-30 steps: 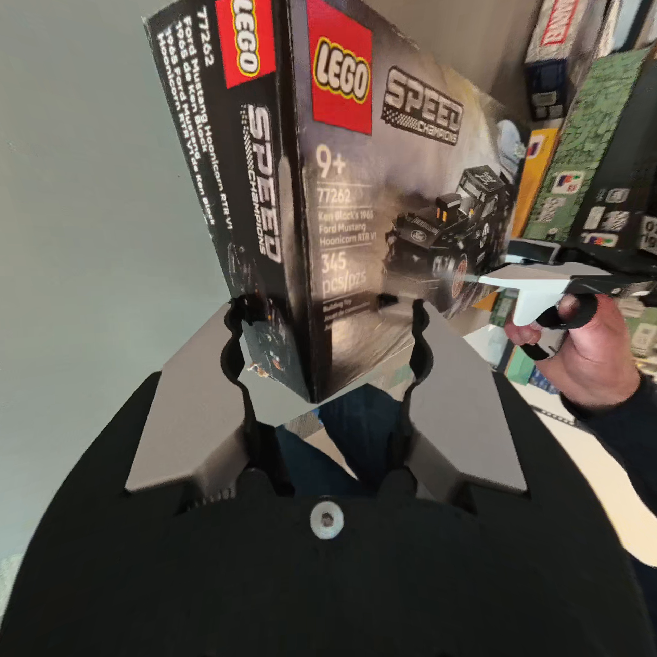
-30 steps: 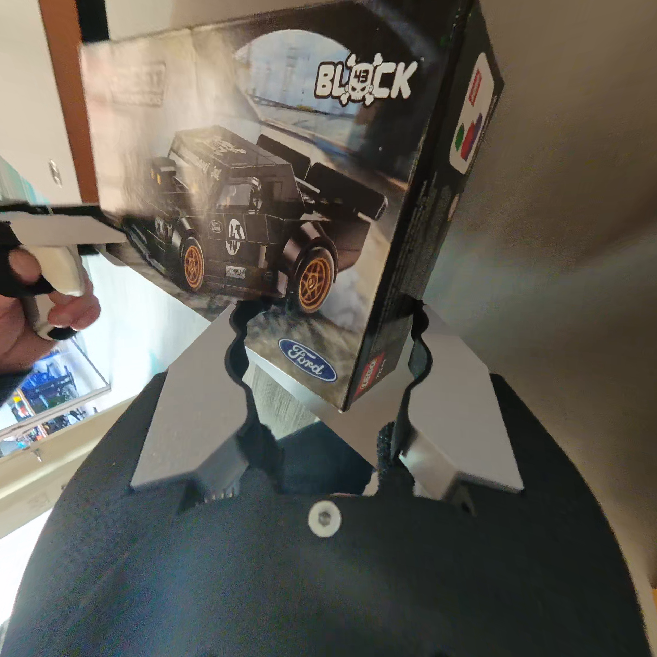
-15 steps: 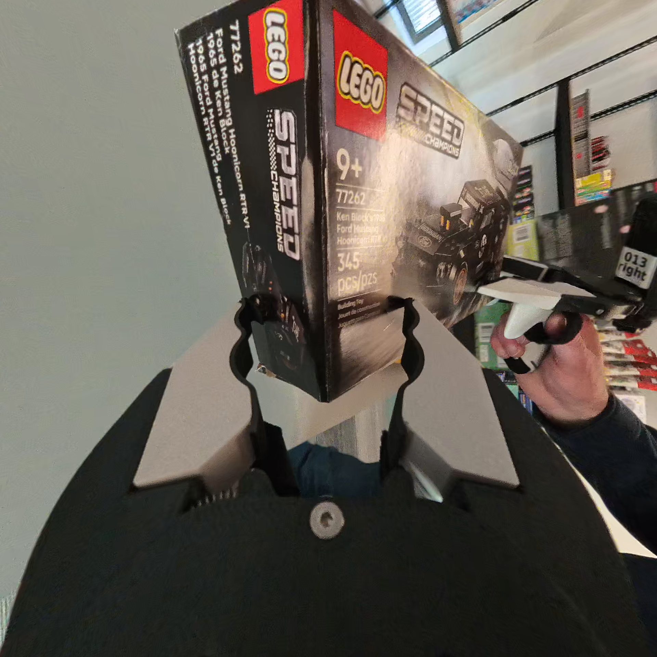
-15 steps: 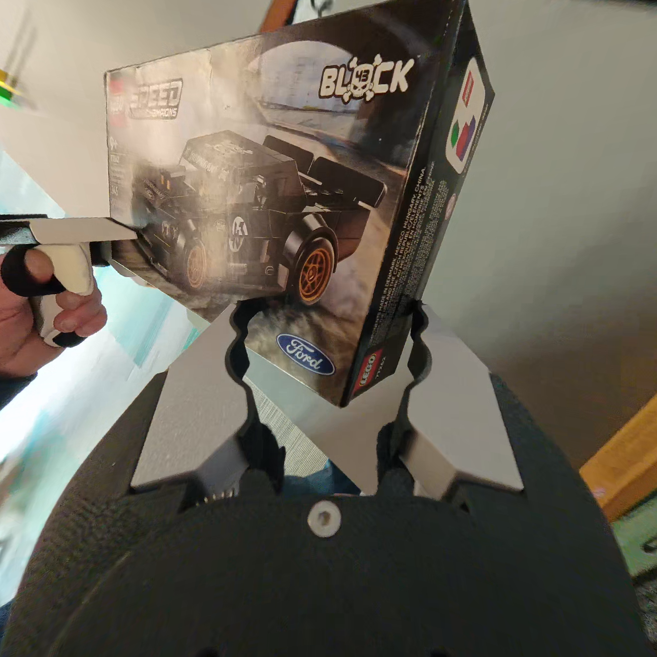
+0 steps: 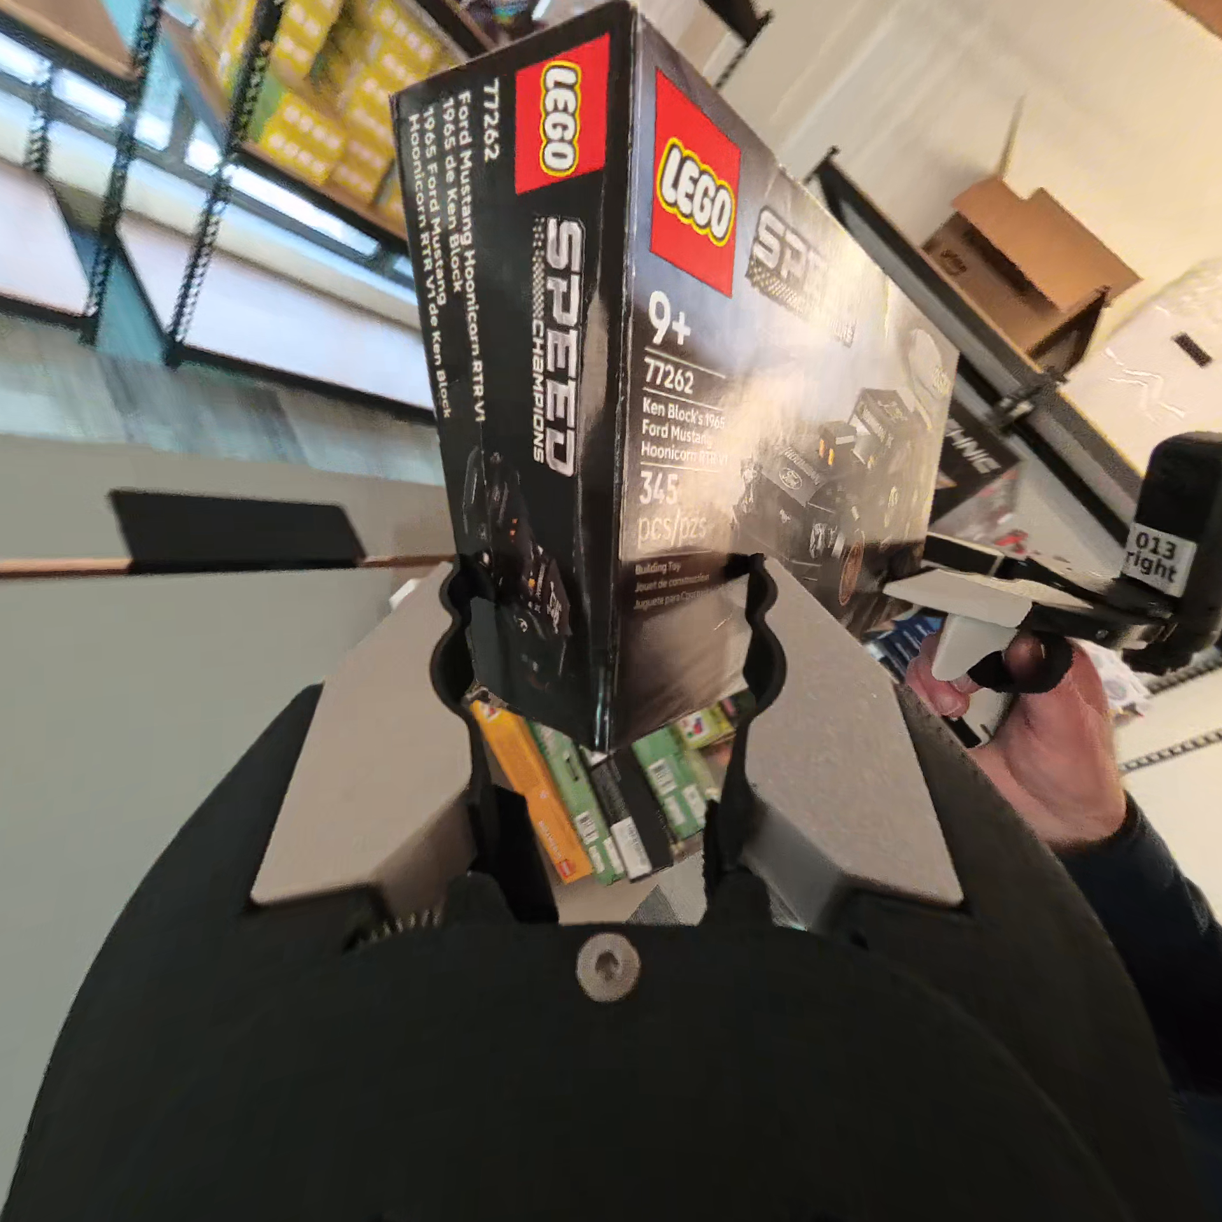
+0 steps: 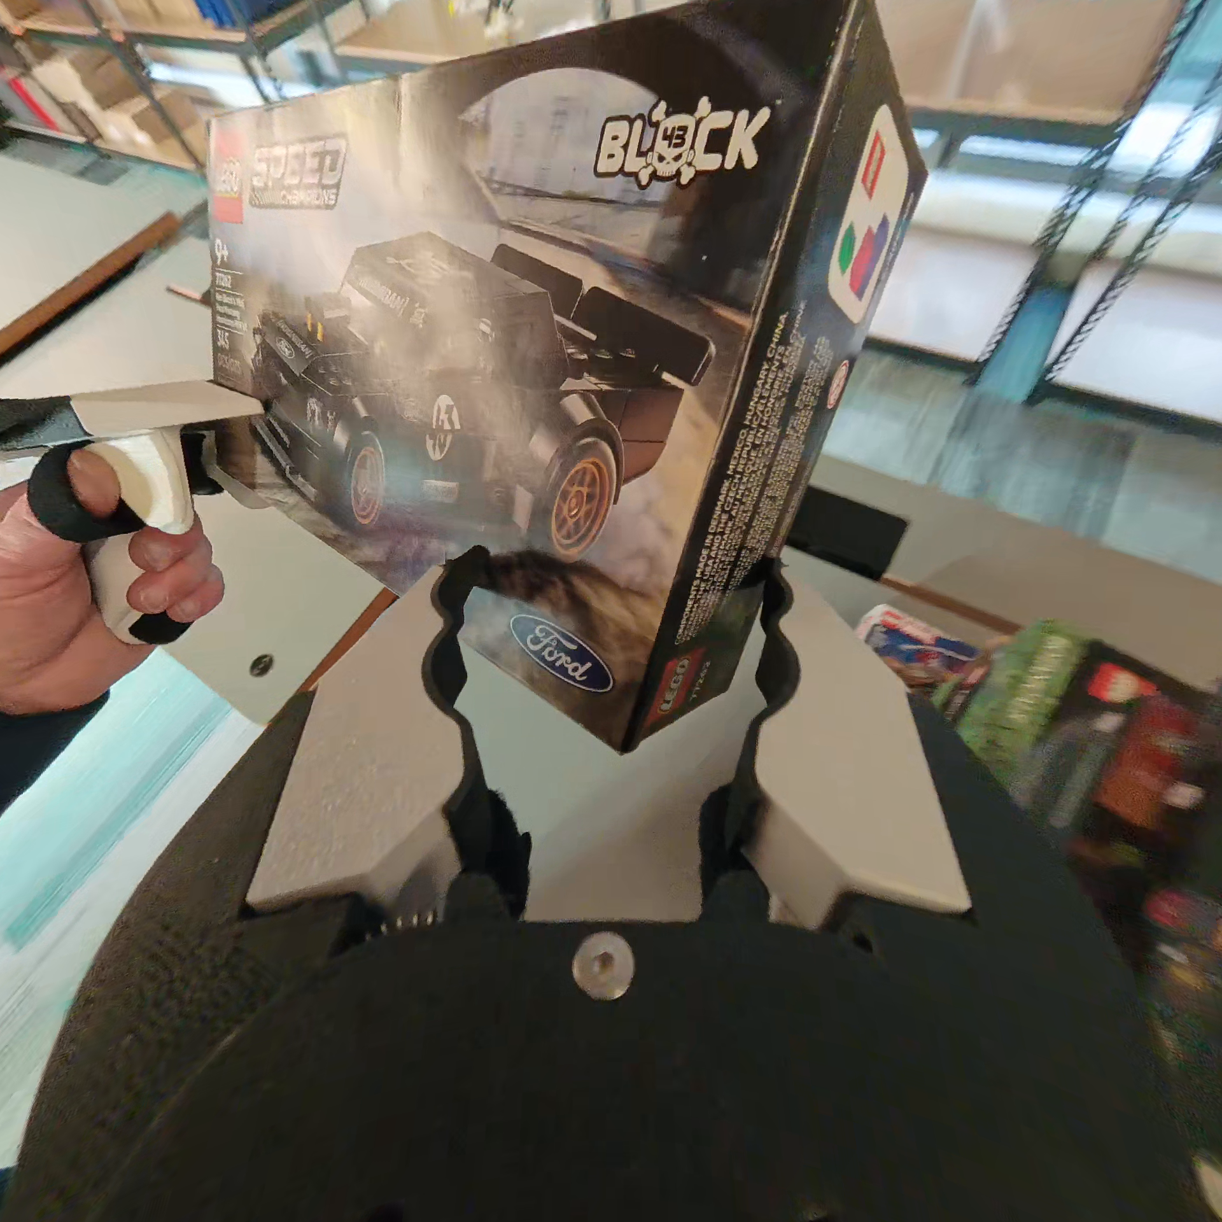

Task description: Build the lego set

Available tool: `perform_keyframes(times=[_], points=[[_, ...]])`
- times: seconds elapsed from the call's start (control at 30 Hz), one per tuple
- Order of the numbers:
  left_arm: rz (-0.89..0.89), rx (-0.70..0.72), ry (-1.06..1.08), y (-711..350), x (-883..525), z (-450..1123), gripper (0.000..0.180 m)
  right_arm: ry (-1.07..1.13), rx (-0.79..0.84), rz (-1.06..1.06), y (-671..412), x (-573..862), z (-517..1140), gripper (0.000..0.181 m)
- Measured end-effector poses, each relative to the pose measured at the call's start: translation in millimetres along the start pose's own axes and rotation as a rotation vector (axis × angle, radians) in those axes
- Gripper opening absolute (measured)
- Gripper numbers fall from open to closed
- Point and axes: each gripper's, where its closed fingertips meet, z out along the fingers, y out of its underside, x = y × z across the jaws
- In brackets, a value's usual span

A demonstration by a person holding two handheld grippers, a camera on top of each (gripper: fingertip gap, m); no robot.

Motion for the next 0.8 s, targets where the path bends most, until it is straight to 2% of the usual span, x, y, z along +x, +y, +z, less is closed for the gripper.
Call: perform_keyframes(times=[0.43,0.8], points=[[0.187,-0.099,0.341,-45,214,115,0.082,0.317,0.164,-0.044,-82,90,-214,0.089],[0.276,-0.260,0.421,-25,334,225,0.085,0.424,0.152,0.022,-89,203,-321,0.092]])
